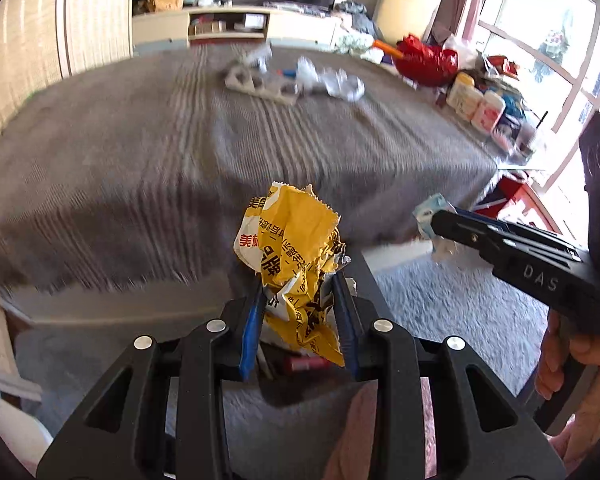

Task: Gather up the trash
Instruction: 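Carry the yellow wrapper and white-blue scrap over the black bin, then open both tools to drop the wrapper and scrap into the bin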

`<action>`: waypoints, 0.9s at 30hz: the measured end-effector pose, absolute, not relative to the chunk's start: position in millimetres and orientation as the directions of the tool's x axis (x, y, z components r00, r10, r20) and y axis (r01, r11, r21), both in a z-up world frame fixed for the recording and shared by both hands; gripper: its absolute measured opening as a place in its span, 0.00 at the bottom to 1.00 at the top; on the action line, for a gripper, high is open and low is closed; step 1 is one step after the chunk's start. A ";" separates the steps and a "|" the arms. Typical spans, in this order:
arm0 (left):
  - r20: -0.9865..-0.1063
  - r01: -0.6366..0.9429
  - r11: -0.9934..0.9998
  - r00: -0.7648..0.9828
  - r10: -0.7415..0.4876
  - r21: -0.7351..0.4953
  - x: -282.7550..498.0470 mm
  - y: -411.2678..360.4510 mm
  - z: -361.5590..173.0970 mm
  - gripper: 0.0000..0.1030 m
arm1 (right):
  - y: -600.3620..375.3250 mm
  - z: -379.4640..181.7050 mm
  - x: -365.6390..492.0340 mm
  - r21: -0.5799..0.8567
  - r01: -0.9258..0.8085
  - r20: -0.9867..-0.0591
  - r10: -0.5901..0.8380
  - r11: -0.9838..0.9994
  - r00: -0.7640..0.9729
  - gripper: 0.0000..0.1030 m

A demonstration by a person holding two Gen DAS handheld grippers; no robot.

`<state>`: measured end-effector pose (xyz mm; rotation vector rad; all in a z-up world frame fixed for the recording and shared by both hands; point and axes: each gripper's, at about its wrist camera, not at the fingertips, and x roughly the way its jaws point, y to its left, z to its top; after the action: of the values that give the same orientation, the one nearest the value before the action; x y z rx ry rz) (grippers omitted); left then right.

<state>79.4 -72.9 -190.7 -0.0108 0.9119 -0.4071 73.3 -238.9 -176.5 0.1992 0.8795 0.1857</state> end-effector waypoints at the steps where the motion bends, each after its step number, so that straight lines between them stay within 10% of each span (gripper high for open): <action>1: -0.776 0.339 0.922 0.525 -0.350 -0.186 78.2 -74.4 -198.9 0.30 | -239.2 -180.7 71.9 0.250 -0.076 -0.749 0.242 0.965 0.616 0.22; 27: -0.868 0.323 0.915 0.349 -0.353 -0.242 99.3 -83.1 -278.6 0.33 | -217.8 -244.9 99.9 0.262 -0.050 -0.846 0.254 0.964 0.468 0.28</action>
<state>99.3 -83.1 -278.6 -0.0298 1.1330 -0.4382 99.9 -217.8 -244.9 0.2121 1.0692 0.1883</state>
